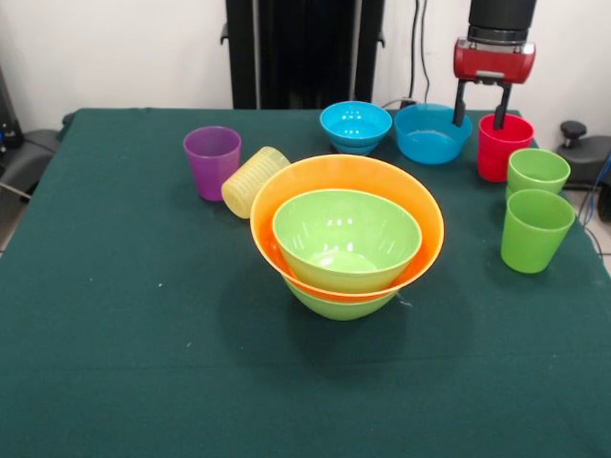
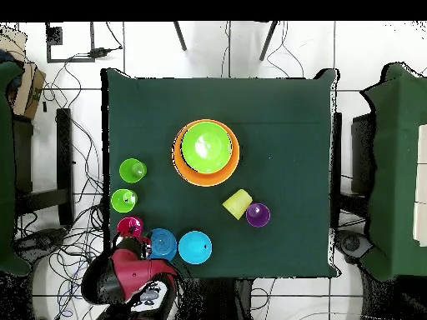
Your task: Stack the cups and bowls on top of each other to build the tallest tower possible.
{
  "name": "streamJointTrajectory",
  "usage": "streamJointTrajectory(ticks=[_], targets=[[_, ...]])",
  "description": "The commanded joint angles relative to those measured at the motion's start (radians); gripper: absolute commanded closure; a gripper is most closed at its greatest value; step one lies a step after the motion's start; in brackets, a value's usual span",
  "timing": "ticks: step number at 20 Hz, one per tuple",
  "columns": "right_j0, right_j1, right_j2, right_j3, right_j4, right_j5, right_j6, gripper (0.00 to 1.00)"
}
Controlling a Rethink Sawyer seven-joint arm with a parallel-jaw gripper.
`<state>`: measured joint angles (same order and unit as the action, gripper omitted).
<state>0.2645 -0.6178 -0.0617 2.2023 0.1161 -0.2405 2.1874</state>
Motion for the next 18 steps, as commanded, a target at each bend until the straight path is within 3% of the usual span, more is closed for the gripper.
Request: streamJointTrajectory(ticks=[1, 18], targets=[[0.018, 0.046, 0.081, 0.044, 0.008, -0.063, 0.222, 0.0], [0.065, 0.07, 0.086, 0.083, 0.007, -0.132, 0.285, 0.0]])
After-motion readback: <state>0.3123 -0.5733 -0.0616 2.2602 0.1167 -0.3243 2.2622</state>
